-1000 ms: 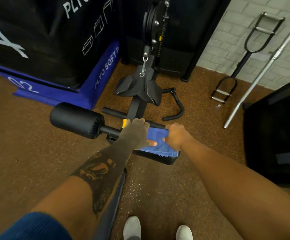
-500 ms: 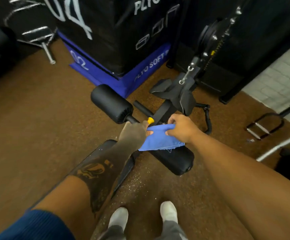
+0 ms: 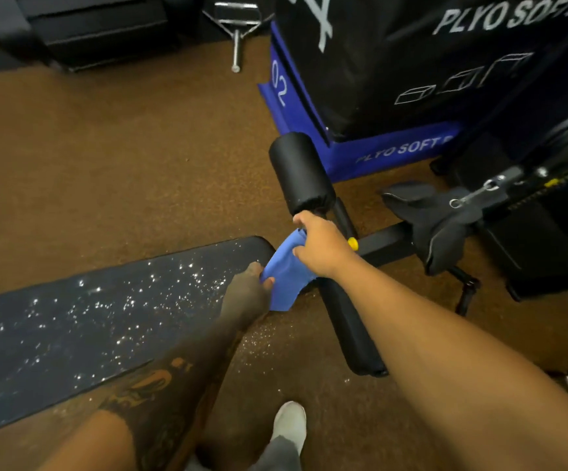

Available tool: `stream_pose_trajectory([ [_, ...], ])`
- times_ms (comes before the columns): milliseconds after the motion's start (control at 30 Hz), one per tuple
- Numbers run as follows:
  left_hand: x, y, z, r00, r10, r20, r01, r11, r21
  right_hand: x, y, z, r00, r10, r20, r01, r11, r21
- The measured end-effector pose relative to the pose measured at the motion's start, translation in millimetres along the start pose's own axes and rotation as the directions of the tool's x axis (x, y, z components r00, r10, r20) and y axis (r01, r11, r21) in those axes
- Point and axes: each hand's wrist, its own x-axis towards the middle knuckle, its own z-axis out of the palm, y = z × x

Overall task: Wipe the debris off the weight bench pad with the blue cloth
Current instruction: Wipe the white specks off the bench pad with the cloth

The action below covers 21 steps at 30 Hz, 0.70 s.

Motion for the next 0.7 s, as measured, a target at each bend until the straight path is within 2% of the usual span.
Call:
stream_pose_trajectory([
  [133,4.0,-35.5,16.1,0.998,-0.061,-0.014,0.062,0.997,0.05,22.9,-11.2,44.7,0.997,-0.047,0.062,0.055,0.989,-0.134],
  [300,12.8,-67.7,39.8,0.992,-0.125,-0.035,0.126,0.992,0.014,54.4,-19.9,89.9,0.992,-0.004,0.127,0.042,0.952,-0.302],
  [367,13.6,-77.6,46.3,0.992,-0.075,-0.099,0.092,0.978,0.186,64.7,-23.3,105.8,0.99,-0.039,0.137,0.085,0.933,-0.349],
  [433,13.4,-88.1,49.0,0.986,0.018,-0.166,0.051,0.915,0.399,71.3,-25.2,122.6,0.989,-0.086,0.124,0.127,0.917,-0.378],
  [500,14.4,-102.7,47.1,0.977,0.105,-0.188,-0.01,0.894,0.448,75.7,-22.6,143.5,0.981,-0.185,0.056,0.191,0.881,-0.432],
  [600,19.3,-134.9,41.2,0.969,0.232,-0.09,-0.144,0.818,0.557,75.5,-6.1,174.0,0.964,-0.256,-0.068,0.182,0.825,-0.534],
  [700,26.4,-166.2,31.8,0.956,0.292,0.014,-0.228,0.716,0.66,58.7,8.0,194.9,0.967,-0.25,-0.038,0.192,0.824,-0.532],
])
